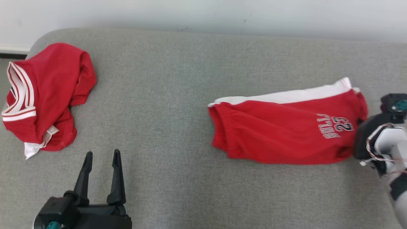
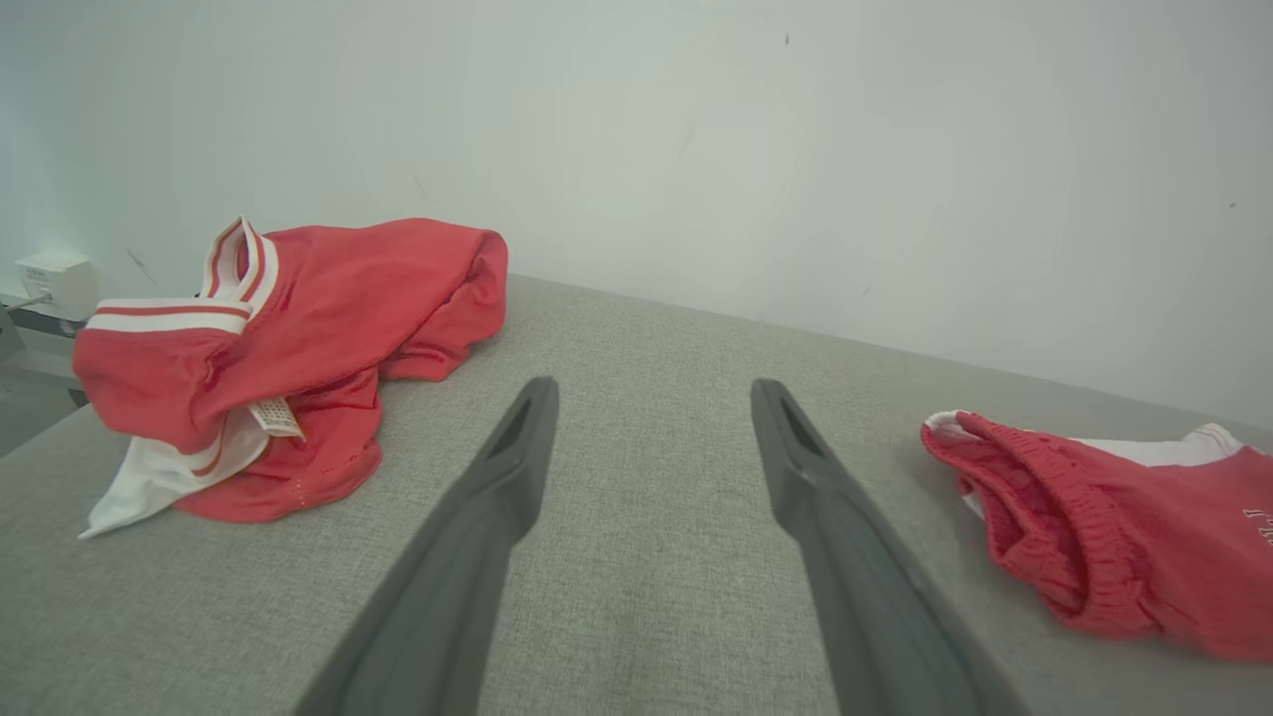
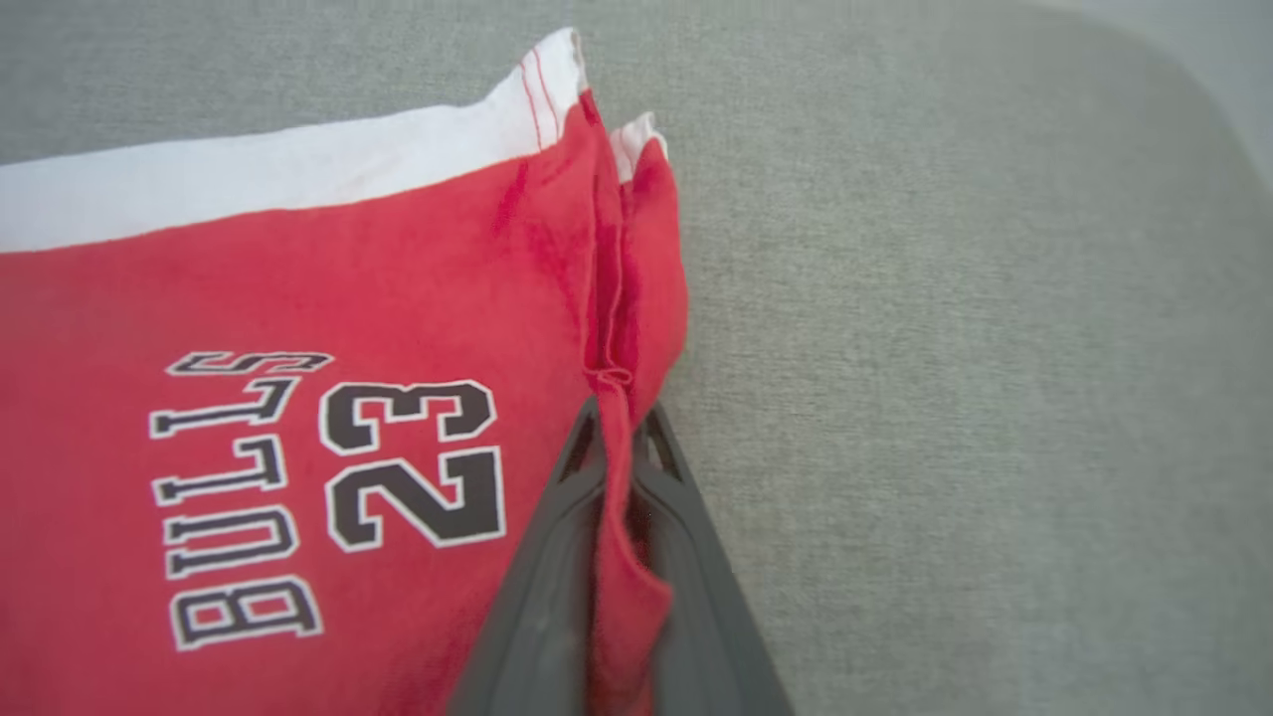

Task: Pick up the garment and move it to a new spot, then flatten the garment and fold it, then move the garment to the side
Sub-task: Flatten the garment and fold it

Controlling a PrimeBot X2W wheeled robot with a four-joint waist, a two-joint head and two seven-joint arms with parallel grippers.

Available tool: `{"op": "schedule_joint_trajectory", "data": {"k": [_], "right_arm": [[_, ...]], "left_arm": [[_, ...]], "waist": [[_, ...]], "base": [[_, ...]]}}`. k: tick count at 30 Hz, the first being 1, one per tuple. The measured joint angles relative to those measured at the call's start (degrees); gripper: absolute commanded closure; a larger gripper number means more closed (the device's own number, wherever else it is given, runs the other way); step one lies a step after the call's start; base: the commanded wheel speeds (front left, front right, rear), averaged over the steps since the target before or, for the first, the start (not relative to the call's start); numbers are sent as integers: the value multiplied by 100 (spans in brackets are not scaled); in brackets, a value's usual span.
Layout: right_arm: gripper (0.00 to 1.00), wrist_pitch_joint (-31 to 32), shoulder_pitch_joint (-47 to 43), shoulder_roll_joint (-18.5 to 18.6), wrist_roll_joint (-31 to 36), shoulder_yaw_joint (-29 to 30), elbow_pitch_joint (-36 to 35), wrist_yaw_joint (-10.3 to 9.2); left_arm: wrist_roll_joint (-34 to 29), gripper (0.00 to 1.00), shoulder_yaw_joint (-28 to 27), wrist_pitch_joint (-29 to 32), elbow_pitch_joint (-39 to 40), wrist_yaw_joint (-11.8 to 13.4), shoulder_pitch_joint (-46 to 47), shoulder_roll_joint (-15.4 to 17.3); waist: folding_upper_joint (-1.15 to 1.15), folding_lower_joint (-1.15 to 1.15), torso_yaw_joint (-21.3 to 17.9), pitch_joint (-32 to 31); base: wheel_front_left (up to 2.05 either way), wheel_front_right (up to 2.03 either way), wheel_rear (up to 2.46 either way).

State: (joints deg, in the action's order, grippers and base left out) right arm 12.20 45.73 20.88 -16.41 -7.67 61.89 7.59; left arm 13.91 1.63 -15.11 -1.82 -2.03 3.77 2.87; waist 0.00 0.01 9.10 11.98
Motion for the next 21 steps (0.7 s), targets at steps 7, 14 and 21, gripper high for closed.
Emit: {"op": "schedule_joint_trajectory", "data": {"k": [7, 14, 21], "right_arm": [[100, -323, -125, 672, 602, 170, -76, -1], [100, -312, -190, 616, 965, 207, -552, -1], [100, 219, -420, -171, 855, -341, -1430, -1]], "left_arm": [[41, 0, 25, 0, -9, 47, -175, 1], [45, 0, 79, 0, -29, 62, -263, 2], [38, 0, 75, 0, -53, 74, -383, 1]], "waist": [[0, 0, -202, -265], [0, -1, -353, -471], [-1, -1, -422, -666]], "base": [[0, 0, 0], [0, 0, 0], [0, 0, 0]]}}
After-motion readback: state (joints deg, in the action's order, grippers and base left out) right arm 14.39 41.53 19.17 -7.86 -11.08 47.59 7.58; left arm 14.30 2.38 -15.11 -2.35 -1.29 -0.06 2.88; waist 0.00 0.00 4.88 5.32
